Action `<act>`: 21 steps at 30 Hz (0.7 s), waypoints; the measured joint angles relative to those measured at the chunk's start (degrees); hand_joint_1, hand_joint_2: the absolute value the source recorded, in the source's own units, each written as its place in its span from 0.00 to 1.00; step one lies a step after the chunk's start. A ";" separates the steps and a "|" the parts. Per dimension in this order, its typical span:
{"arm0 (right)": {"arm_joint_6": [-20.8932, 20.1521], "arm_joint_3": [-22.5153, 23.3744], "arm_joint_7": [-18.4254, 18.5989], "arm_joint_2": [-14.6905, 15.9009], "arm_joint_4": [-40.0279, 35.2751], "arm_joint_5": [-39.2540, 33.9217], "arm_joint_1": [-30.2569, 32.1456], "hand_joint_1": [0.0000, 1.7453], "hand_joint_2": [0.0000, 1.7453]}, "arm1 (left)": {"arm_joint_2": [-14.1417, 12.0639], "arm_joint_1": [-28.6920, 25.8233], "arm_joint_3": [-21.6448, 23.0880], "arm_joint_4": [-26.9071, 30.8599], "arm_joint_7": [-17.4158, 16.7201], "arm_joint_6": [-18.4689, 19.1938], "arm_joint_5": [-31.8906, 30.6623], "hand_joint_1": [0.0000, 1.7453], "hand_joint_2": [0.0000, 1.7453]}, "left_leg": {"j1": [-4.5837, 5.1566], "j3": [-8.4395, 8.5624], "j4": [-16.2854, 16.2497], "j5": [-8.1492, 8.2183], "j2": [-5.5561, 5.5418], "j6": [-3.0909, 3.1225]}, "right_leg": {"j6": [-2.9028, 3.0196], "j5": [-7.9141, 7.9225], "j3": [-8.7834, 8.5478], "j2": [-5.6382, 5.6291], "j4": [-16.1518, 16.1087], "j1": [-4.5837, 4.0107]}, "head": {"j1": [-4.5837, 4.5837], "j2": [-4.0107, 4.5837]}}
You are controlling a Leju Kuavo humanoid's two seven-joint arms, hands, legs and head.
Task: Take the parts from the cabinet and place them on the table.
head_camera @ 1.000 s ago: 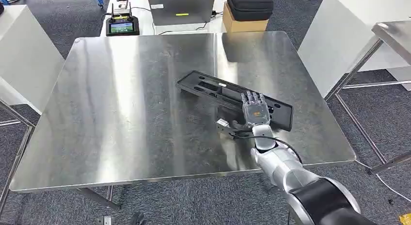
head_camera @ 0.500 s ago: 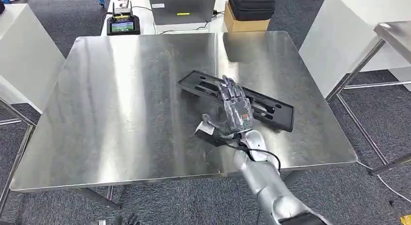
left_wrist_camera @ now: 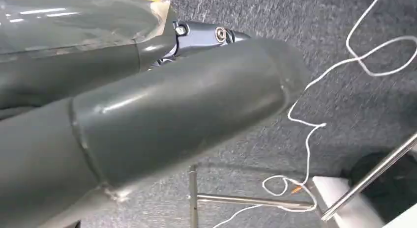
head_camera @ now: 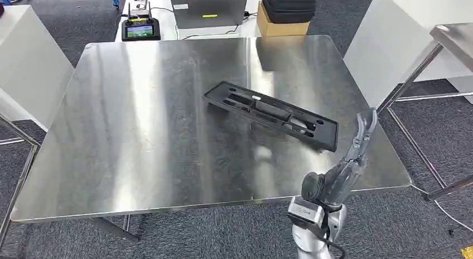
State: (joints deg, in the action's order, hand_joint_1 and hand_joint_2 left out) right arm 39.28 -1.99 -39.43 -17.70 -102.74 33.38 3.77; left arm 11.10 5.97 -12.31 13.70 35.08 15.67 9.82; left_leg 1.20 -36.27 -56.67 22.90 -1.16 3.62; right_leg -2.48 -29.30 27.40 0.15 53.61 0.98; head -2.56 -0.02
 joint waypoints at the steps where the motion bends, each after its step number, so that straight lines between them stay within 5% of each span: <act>1: -0.77 -1.46 0.63 0.63 1.92 -4.54 0.18 0.00 0.00 | 0.00 -0.22 -0.77 -0.02 0.52 -0.02 0.57 0.00 0.00 | 0.03 0.09 -0.14 0.17 0.06 0.12 | -0.17 -0.08 -0.11 -0.10 -0.01 0.04 | -0.02 0.00; 5: -3.04 -6.56 1.29 2.16 7.32 -11.44 0.71 0.00 0.00 | 0.26 -1.12 -3.06 -0.07 2.12 -0.94 1.64 0.00 0.00 | -0.38 0.83 0.77 -0.53 0.37 1.25 | -0.85 -0.85 -0.60 -0.10 0.91 0.21 | 0.00 0.00; 8: -4.81 -9.00 1.29 3.47 10.61 -13.34 -0.25 0.00 0.00 | 0.48 -1.40 -4.74 -0.52 1.55 -1.51 2.66 0.00 0.00 | -0.37 0.81 0.96 -0.65 0.42 1.60 | 0.39 -7.20 5.06 -0.14 12.76 0.24 | -0.24 0.00; 10: -5.11 -9.81 1.29 4.02 11.97 -13.49 -0.29 0.00 0.00 | 0.57 -1.85 -5.46 -0.61 1.51 -1.55 2.80 0.00 0.00 | -0.29 0.62 0.91 -0.67 0.42 1.58 | 0.05 -9.03 8.47 -0.14 19.46 0.16 | -0.24 0.00; 12: -5.13 -10.40 1.29 4.44 12.85 -13.62 -0.42 0.00 0.00 | 0.59 -2.17 -5.88 -0.72 1.37 -1.64 2.84 0.00 0.00 | -0.27 0.51 0.77 -0.81 0.39 1.37 | -1.15 -6.26 6.19 -0.13 15.22 0.16 | -0.24 0.00; 14: -5.16 -10.86 1.29 4.65 13.32 -13.77 -0.79 0.00 0.00 | 0.72 -2.18 -6.20 -0.92 1.35 -1.64 2.84 0.00 0.00 | -0.30 0.28 0.37 -0.98 0.33 1.07 | -1.87 -2.28 0.49 -0.09 4.17 0.36 | -0.24 0.00; 15: -5.16 -11.09 1.29 4.76 13.54 -13.77 -1.06 0.00 0.00 | 0.72 -2.18 -6.31 -0.92 1.33 -1.64 2.84 0.00 0.00 | -0.25 0.18 0.09 -1.07 0.31 0.77 | -1.23 -1.59 -0.94 0.01 1.63 0.32 | -0.24 0.00; 16: -5.20 -11.27 1.31 4.78 13.72 -13.80 -1.06 0.00 0.00 | 0.74 -2.20 -6.40 -0.94 1.29 -1.62 2.86 0.00 0.00 | -0.16 0.04 0.09 -1.21 0.29 0.31 | -0.89 0.06 -0.78 -0.23 2.46 -0.31 | -0.20 0.00; 19: -7.06 -12.13 1.55 5.05 14.53 -14.30 -1.62 0.00 0.00 | 0.77 -2.34 -6.99 -0.98 1.35 -1.44 3.28 0.00 0.00 | -0.23 -0.46 -0.42 -1.78 0.23 -0.88 | 0.91 0.16 0.74 -0.30 2.25 -0.14 | -0.20 0.00; 20: -7.61 -12.65 1.64 5.09 14.97 -14.36 -1.83 0.00 0.00 | 0.72 -2.50 -7.12 -1.03 1.44 -1.44 3.32 0.00 0.00 | -0.66 -0.87 -1.01 -1.35 0.26 -1.19 | 1.47 0.66 1.05 -0.12 2.10 0.87 | -0.17 0.00; 21: -7.98 -13.16 1.64 5.13 15.23 -14.36 -1.95 0.00 0.00 | 0.72 -2.62 -7.19 -1.03 1.55 -1.44 3.32 0.00 0.00 | -0.76 -1.47 -2.42 1.15 0.46 -1.74 | 2.11 1.08 1.05 -0.12 2.09 0.68 | -0.15 0.00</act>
State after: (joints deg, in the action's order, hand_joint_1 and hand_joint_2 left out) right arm 31.30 -15.15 -37.79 -12.57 -87.51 19.02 1.82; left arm 11.82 3.34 -19.50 12.68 36.63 14.23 13.14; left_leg 0.45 -37.73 -59.10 24.05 -0.70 1.88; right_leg -0.37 -28.22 28.45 0.02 55.70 1.66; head -2.71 -0.02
